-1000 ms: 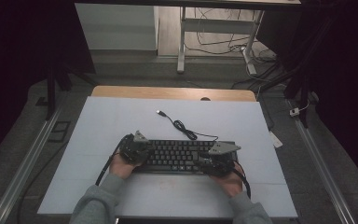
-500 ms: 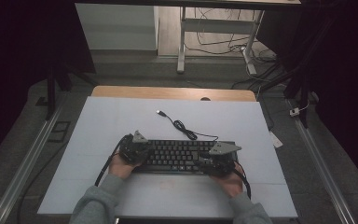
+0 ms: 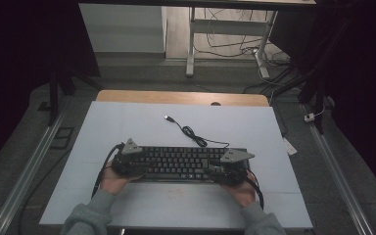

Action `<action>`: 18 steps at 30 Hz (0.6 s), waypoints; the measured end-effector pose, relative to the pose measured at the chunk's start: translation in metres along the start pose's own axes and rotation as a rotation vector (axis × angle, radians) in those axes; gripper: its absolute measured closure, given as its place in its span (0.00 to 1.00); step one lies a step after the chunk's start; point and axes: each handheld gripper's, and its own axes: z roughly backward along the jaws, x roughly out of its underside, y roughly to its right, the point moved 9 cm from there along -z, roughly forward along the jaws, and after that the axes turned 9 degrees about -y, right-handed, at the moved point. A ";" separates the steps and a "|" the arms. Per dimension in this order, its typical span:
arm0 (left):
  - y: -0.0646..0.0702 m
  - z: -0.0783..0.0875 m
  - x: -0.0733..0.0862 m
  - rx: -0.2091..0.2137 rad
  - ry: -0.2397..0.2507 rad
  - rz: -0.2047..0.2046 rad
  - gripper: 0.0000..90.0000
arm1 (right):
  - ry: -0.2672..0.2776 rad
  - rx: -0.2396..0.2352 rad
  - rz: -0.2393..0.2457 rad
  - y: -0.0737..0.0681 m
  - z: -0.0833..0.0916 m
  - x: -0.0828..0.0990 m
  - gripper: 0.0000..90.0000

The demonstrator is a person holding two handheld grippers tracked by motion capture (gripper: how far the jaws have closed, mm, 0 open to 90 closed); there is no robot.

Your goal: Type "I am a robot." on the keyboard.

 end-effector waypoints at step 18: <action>-0.007 0.020 0.042 0.013 -0.001 0.049 0.40 | 0.014 0.001 0.002 0.002 0.005 0.000 0.61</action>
